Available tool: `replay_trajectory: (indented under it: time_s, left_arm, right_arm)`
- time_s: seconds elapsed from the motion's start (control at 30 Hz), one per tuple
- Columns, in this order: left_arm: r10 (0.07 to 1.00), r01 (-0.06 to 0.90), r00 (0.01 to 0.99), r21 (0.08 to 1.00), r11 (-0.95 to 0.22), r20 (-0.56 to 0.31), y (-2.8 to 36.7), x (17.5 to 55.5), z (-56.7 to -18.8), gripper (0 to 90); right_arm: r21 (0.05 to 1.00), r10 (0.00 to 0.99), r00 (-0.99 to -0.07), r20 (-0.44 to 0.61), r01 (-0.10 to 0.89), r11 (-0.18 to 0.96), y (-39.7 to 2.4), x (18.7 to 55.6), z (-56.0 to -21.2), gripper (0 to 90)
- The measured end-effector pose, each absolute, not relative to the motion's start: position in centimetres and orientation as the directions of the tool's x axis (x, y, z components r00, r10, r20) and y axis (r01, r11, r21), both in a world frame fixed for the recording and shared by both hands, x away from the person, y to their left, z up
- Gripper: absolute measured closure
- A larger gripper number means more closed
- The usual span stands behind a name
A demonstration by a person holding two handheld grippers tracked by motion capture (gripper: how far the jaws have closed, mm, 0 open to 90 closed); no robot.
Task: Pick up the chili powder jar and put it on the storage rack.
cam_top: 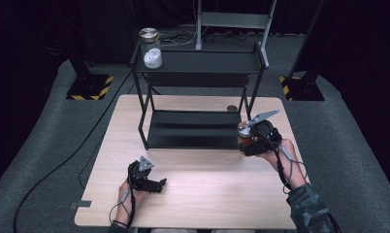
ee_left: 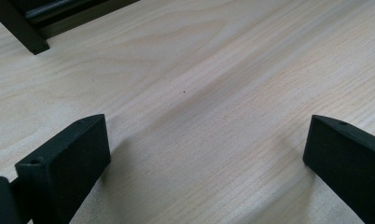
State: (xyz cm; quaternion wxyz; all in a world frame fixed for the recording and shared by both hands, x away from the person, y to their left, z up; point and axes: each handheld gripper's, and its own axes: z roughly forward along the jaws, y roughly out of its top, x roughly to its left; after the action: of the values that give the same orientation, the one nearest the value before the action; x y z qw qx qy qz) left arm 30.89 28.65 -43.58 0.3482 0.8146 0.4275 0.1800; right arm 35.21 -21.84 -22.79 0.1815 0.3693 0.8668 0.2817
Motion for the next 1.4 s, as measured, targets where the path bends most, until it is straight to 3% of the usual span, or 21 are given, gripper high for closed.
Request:
replay_trajectory:
  time_s: [1.4]
  left_arm:
    - [0.821,0.571,0.571,0.721,-0.393,-0.004,28.7,30.9,-43.6,0.0]
  right_arm:
    - [0.574,0.722,-0.676,-0.147,0.537,0.619,-18.3,40.6,-17.1,30.8]
